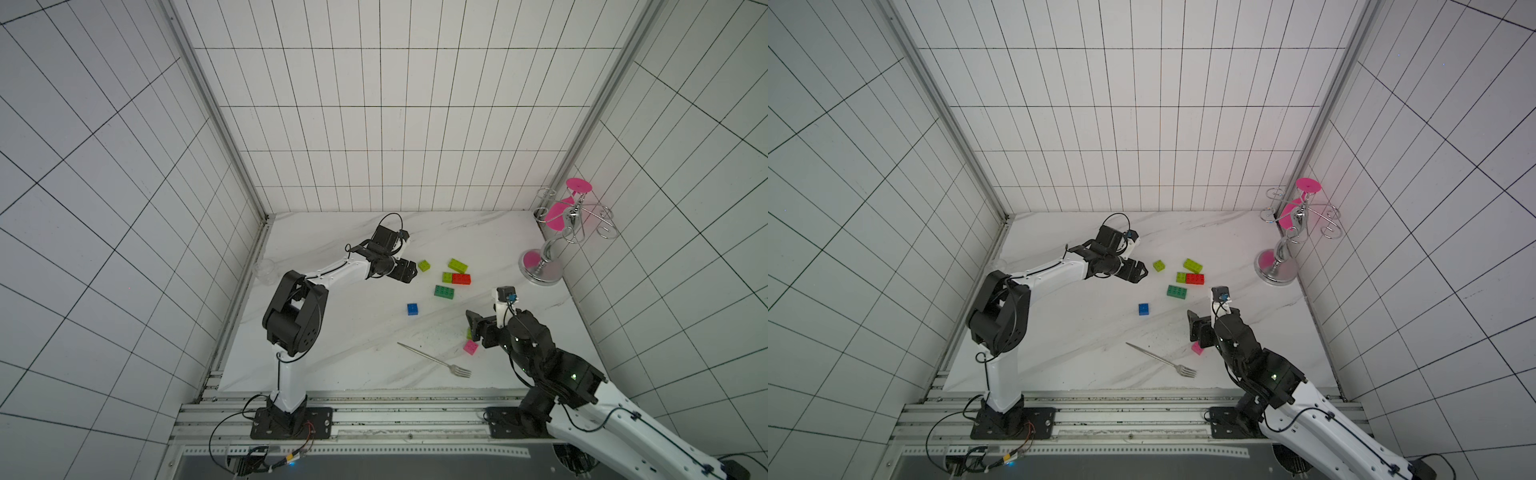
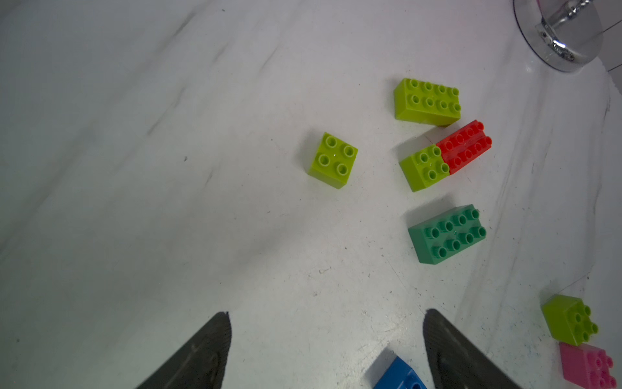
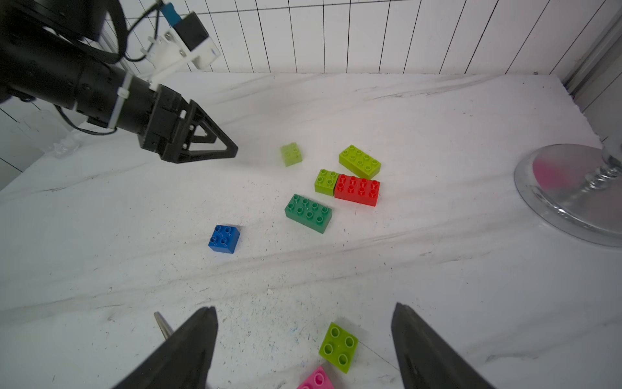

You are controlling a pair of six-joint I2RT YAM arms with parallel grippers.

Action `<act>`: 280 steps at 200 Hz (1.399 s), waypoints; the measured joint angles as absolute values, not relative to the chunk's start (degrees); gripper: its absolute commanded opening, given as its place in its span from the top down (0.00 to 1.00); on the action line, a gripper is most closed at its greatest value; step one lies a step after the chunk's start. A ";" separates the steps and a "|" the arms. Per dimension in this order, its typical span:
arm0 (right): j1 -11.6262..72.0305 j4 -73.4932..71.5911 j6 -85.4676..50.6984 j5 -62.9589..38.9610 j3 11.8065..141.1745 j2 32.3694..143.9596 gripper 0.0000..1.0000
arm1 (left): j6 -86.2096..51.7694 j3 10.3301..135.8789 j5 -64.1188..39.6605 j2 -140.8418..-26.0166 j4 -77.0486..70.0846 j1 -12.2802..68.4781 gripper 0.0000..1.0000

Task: Assemble a spoon with lego
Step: Pick up the lego brick from the center of the board.

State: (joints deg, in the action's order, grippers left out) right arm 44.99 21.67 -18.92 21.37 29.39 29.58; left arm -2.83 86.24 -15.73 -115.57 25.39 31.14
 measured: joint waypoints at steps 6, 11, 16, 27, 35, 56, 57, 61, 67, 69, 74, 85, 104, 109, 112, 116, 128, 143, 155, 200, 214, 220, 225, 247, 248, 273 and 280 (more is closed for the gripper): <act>44.99 20.84 -18.87 21.02 28.95 29.28 0.15 | -1.37 88.31 -16.01 -117.45 26.06 31.22 0.15; 44.99 20.23 -18.81 20.73 28.71 29.26 0.15 | -0.51 89.73 -16.10 -118.63 26.50 31.33 0.16; 44.99 19.77 -18.79 20.40 28.62 29.36 0.15 | 0.51 91.37 -16.19 -119.98 27.16 31.44 0.16; 44.99 18.79 -18.76 19.84 28.62 29.91 0.15 | 2.50 94.72 -16.23 -122.65 28.36 31.48 0.16; 44.99 18.11 -18.76 19.42 28.62 30.35 0.15 | 3.86 97.01 -16.25 -124.42 29.23 31.55 0.16; 44.99 17.21 -18.79 18.33 28.62 31.59 0.15 | 7.14 102.13 -16.32 -128.27 31.14 32.01 0.16; 44.99 17.19 -18.79 18.28 28.62 31.64 0.15 | 7.25 102.28 -16.32 -128.42 31.18 32.03 0.16; 44.99 17.17 -18.79 18.04 28.62 31.81 0.15 | 7.90 103.42 -16.23 -129.14 31.83 32.23 0.16; 44.99 17.15 -18.79 17.69 28.62 31.97 0.15 | 8.71 105.36 -16.12 -130.41 32.93 32.53 0.16; 44.99 17.12 -18.79 17.61 28.62 32.01 0.15 | 8.91 106.13 -16.05 -130.82 33.30 32.67 0.16; 44.99 17.08 -18.79 17.37 28.62 32.05 0.15 | 9.50 108.01 -15.92 -132.07 34.06 32.97 0.17; 44.99 17.06 -18.79 17.04 28.62 32.05 0.15 | 10.44 112.44 -15.59 -134.96 35.97 33.67 0.18; 44.99 17.06 -18.81 16.69 28.62 31.59 0.15 | 11.60 120.09 -15.29 -139.94 39.33 34.70 0.22; 44.99 17.06 -18.79 16.62 28.62 31.33 0.15 | 11.77 121.47 -15.11 -140.88 39.92 34.89 0.23; 44.99 17.06 -18.79 16.56 28.62 31.18 0.15 | 11.79 122.37 -15.00 -141.69 40.29 35.00 0.24; 44.99 17.06 -18.79 16.53 28.62 30.96 0.15 | 11.94 123.26 -14.74 -142.34 40.82 35.18 0.24; 44.99 17.06 -18.79 16.47 28.62 30.39 0.15 | 12.08 125.64 -13.74 -144.44 42.28 35.57 0.27; 44.99 17.04 -18.79 16.32 28.62 29.61 0.15 | 12.49 127.85 -12.29 -146.21 43.40 35.90 0.28; 44.99 17.04 -18.79 16.19 28.62 29.32 0.15 | 12.51 129.34 -11.49 -146.89 44.16 35.94 0.29; 44.99 17.06 -18.79 15.86 28.62 29.56 0.15 | 13.23 131.17 -9.61 -147.96 45.34 35.97 0.45; 44.99 17.06 -18.81 15.84 28.62 29.56 0.15 | 14.04 131.68 -9.08 -148.18 45.76 36.03 0.54; 44.99 17.06 -18.79 15.81 28.62 29.56 0.15 | 14.17 131.90 -8.82 -148.29 46.09 36.07 0.56; 44.99 17.06 -18.79 15.77 28.62 29.56 0.15 | 14.28 132.00 -8.73 -148.33 46.19 36.12 0.57; 44.99 17.06 -18.79 15.68 28.62 29.67 0.15 | 15.03 132.11 -8.21 -148.33 46.59 36.34 0.59; 44.99 17.06 -18.79 15.66 28.62 29.69 0.15 | 15.05 132.11 -8.16 -148.33 46.59 36.34 0.59; 44.99 17.06 -18.79 15.49 28.62 30.46 0.15 | 15.92 132.11 -7.31 -148.33 46.78 36.62 0.56; 44.99 17.06 -18.79 15.44 28.62 30.68 0.15 | 16.14 132.11 -7.20 -148.33 46.87 36.67 0.55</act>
State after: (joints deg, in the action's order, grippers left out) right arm 44.99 17.06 -18.79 15.44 28.62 30.68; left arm 16.14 132.11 -7.20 -148.33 46.87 36.67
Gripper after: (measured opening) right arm 0.848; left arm 0.441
